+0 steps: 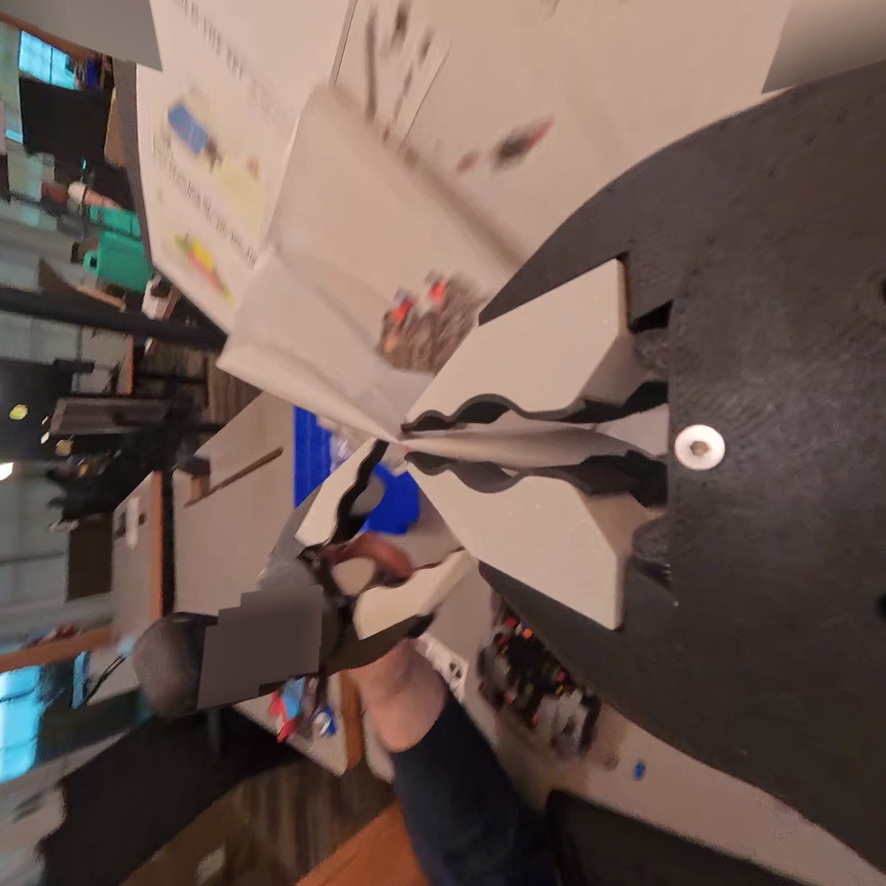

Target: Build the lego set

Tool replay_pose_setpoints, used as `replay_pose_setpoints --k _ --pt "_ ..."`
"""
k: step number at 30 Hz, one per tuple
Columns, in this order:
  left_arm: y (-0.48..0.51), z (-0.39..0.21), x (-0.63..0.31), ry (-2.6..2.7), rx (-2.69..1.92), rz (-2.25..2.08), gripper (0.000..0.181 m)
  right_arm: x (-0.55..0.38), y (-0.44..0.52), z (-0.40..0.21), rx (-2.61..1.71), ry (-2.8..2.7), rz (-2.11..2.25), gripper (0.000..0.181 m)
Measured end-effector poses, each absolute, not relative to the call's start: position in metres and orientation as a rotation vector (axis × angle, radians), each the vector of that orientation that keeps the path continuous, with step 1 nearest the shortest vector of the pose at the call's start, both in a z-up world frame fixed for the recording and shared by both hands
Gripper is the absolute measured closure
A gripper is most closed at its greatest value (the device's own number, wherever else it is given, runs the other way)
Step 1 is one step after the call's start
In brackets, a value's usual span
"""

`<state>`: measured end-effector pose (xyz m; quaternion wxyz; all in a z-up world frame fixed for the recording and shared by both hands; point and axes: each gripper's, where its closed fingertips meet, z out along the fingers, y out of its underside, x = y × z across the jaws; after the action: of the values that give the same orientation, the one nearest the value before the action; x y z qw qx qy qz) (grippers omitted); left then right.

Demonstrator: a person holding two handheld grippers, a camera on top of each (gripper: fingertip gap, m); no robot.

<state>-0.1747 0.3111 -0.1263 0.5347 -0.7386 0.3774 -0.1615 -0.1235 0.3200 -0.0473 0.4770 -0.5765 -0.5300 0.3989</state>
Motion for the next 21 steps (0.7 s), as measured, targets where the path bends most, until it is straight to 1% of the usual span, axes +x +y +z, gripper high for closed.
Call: replay_pose_setpoints --k 1,2,3,4,7,9,11,12,14,15,17,19,20,21 --pt "0.307 -0.125 -0.168 0.942 -1.729 -0.348 0.079 -0.142 0.309 -0.047 -1.391 -1.298 1.048 0.165" --pt "0.303 -0.126 -0.163 0.984 -1.704 -0.299 0.073 -0.158 0.298 -0.047 -1.379 -1.303 1.117 0.150" --pt "0.300 -0.130 -0.158 1.019 -1.699 -0.253 0.070 -0.172 0.289 -0.050 -1.373 -1.316 1.169 0.139" --pt "0.299 -0.133 -0.155 1.037 -1.699 -0.219 0.066 -0.184 0.278 -0.053 -1.363 -1.347 1.219 0.135" --pt "0.298 -0.136 -0.149 1.034 -1.691 -0.240 0.052 -0.203 0.251 -0.056 -1.314 -1.424 1.353 0.113" --pt "0.302 -0.133 -0.155 1.002 -1.700 -0.250 0.052 -0.199 0.239 -0.051 -1.248 -1.456 1.419 0.111" --pt "0.302 -0.124 -0.158 0.961 -1.680 -0.315 0.055 -0.182 0.235 -0.038 -1.169 -1.437 1.478 0.117" --pt "0.303 -0.121 -0.162 0.936 -1.690 -0.332 0.059 -0.171 0.238 -0.031 -1.136 -1.418 1.470 0.118" --pt "0.304 -0.122 -0.168 0.905 -1.733 -0.391 0.086 -0.150 0.261 -0.026 -1.168 -1.363 1.337 0.119" --pt "0.299 -0.123 -0.165 0.921 -1.736 -0.482 0.098 -0.138 0.279 -0.025 -1.208 -1.327 1.242 0.117" --pt "0.295 -0.120 -0.165 0.900 -1.703 -0.619 0.125 -0.108 0.327 -0.026 -1.299 -1.244 0.985 0.114" --pt "0.298 -0.120 -0.173 0.867 -1.696 -0.678 0.158 -0.069 0.374 -0.021 -1.366 -1.125 0.759 0.103" --pt "0.296 -0.117 -0.176 0.854 -1.672 -0.713 0.168 -0.048 0.396 -0.019 -1.394 -1.079 0.637 0.102" --pt "0.295 -0.114 -0.180 0.833 -1.650 -0.738 0.173 -0.029 0.415 -0.019 -1.410 -1.055 0.510 0.099"
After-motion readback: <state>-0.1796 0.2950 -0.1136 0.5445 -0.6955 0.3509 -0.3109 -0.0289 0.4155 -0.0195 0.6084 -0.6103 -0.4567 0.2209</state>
